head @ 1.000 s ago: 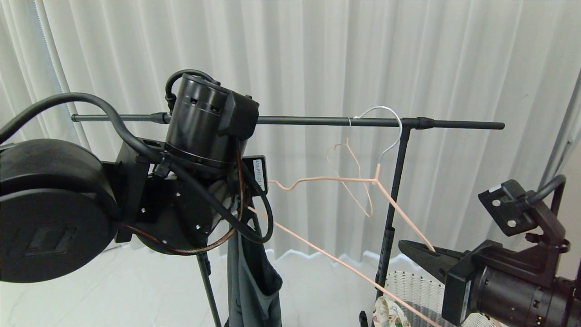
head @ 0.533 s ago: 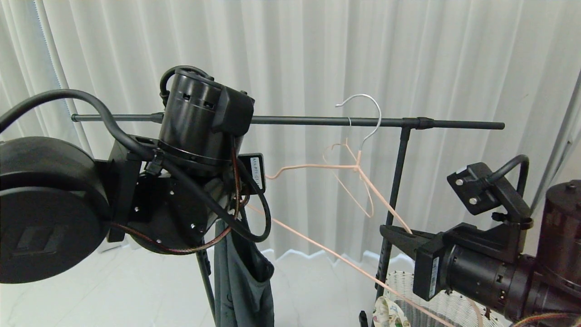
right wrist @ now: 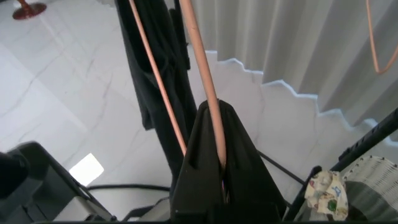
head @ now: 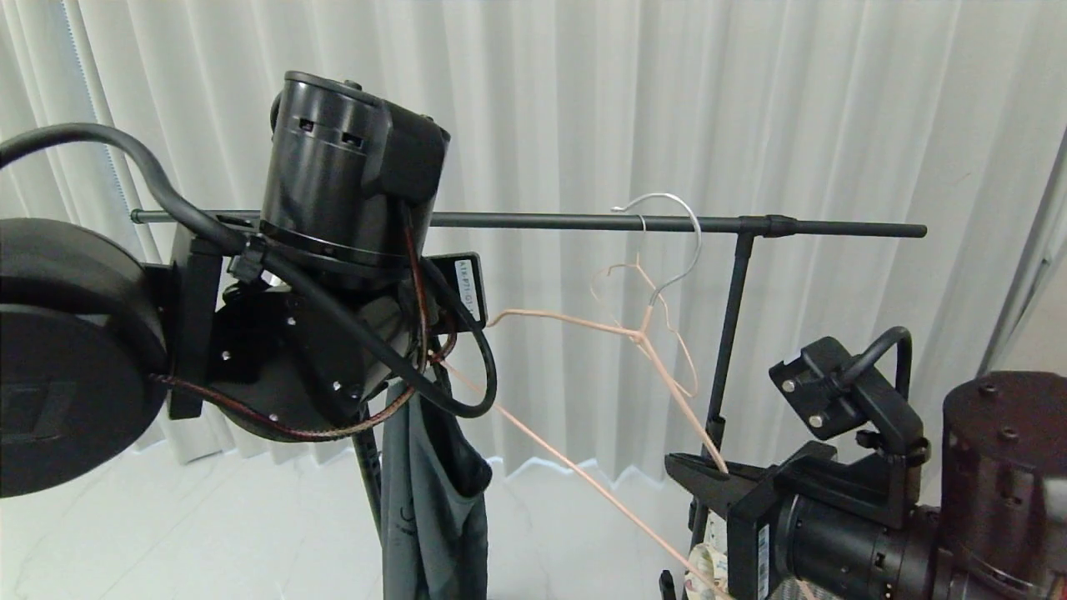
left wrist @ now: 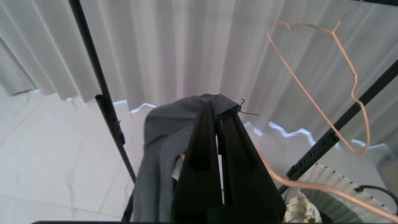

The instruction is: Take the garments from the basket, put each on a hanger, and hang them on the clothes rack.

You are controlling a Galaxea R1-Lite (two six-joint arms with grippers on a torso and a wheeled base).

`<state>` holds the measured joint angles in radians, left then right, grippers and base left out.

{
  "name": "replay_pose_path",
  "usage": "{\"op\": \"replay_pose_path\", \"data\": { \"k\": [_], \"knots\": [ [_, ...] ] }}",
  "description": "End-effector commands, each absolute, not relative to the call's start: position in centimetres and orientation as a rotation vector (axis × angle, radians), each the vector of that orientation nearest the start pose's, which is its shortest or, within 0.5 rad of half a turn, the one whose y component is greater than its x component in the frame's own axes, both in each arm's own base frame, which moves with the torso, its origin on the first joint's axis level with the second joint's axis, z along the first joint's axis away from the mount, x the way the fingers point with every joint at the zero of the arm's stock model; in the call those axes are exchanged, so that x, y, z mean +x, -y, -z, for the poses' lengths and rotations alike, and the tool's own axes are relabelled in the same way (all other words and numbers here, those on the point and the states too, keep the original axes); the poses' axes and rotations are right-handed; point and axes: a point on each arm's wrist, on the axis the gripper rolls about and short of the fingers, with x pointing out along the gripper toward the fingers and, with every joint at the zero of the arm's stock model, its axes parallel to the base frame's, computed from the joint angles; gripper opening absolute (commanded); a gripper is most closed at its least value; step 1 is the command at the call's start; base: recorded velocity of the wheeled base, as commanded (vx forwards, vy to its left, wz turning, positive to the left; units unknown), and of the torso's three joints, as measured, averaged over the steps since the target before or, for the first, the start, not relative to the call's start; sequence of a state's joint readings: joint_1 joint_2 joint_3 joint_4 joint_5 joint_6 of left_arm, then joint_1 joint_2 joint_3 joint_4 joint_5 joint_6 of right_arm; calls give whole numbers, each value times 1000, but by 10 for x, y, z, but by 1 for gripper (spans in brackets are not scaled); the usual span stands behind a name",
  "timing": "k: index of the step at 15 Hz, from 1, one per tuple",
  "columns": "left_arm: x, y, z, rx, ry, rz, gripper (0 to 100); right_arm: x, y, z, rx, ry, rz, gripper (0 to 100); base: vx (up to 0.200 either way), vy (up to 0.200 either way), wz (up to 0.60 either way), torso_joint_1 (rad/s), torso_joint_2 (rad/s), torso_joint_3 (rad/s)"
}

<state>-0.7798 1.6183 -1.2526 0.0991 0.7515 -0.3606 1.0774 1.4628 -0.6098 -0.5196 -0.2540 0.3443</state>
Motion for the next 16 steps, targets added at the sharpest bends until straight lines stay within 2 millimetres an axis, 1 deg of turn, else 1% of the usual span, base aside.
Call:
{"op": "replay_pose_path", "data": {
  "k": [1, 4, 7, 12, 15, 16],
  "knots": [
    [211, 187, -267, -15, -337, -31, 0, 114, -200, -179, 102, -417, -755, 0, 0, 0, 0, 0, 0, 0],
    [202, 179, -272, 69, -329, -11, 0, 111, -188, -179, 113, -409, -740, 0, 0, 0, 0, 0, 0, 0],
    [197, 175, -274, 147, -338, 16, 0, 105, -177, -180, 121, -399, -746, 0, 0, 0, 0, 0, 0, 0],
    [195, 175, -274, 164, -371, 129, 0, 90, -154, -168, 93, -414, -757, 0, 0, 0, 0, 0, 0, 0],
    [197, 179, -267, 156, -402, 179, 0, 86, -149, -167, 90, -407, -767, 0, 0, 0, 0, 0, 0, 0],
    [201, 184, -263, 127, -416, 176, 0, 85, -148, -167, 88, -407, -770, 0, 0, 0, 0, 0, 0, 0]
  ]
}}
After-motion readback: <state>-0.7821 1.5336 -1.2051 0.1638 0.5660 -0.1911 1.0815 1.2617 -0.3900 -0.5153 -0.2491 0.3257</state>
